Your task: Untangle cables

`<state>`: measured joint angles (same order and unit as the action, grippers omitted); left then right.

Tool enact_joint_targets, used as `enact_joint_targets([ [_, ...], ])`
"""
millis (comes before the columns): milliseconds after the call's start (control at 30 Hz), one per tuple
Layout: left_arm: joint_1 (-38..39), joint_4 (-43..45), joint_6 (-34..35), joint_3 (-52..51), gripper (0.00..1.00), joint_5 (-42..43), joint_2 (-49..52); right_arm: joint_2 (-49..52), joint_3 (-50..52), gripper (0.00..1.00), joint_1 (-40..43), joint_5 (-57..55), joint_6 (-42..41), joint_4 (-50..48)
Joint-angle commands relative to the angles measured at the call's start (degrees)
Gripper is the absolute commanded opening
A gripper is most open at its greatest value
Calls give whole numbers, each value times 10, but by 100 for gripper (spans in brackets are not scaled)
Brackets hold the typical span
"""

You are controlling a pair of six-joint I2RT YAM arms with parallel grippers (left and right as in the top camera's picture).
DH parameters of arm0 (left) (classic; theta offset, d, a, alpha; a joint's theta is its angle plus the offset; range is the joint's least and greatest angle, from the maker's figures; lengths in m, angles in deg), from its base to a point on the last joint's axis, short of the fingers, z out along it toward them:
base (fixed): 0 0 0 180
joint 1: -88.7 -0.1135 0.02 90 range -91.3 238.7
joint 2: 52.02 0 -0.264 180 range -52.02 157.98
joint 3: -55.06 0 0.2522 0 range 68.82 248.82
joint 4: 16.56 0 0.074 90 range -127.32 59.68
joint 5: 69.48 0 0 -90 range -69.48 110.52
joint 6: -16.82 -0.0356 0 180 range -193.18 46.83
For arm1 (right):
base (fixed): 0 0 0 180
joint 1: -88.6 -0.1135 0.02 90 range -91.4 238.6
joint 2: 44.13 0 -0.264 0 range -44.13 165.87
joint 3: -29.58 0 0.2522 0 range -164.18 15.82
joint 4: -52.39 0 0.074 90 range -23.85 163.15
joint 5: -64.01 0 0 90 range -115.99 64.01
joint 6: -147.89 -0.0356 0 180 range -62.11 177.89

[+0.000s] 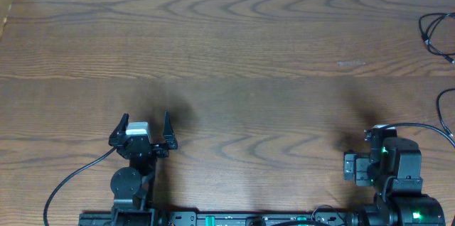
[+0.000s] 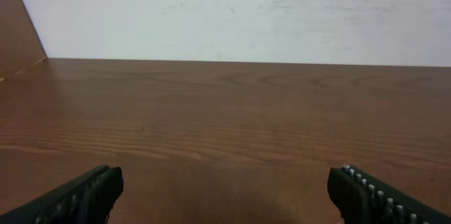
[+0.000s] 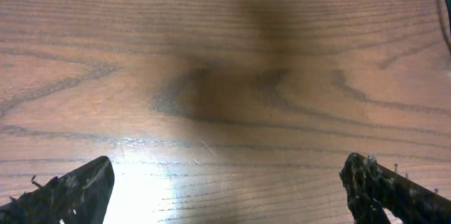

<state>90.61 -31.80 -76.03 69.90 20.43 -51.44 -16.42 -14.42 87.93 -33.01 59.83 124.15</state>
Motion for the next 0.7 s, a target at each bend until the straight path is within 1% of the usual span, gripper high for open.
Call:
enact_joint_targets([
  [0, -4, -26, -1, -9, 98, -3, -3, -12, 0, 99, -3, 14, 3, -13],
  [300, -4, -26, -1, -9, 98, -3, -3, -93, 0, 99, -3, 45, 3, -128],
  [467, -4, -26, -1, -9, 98, -3, -3, -112, 0, 99, -3, 47, 3, -203],
  [667, -4, -26, -1, -9, 98, -3, -3, -128, 3, 99, -3, 58, 3, -226],
])
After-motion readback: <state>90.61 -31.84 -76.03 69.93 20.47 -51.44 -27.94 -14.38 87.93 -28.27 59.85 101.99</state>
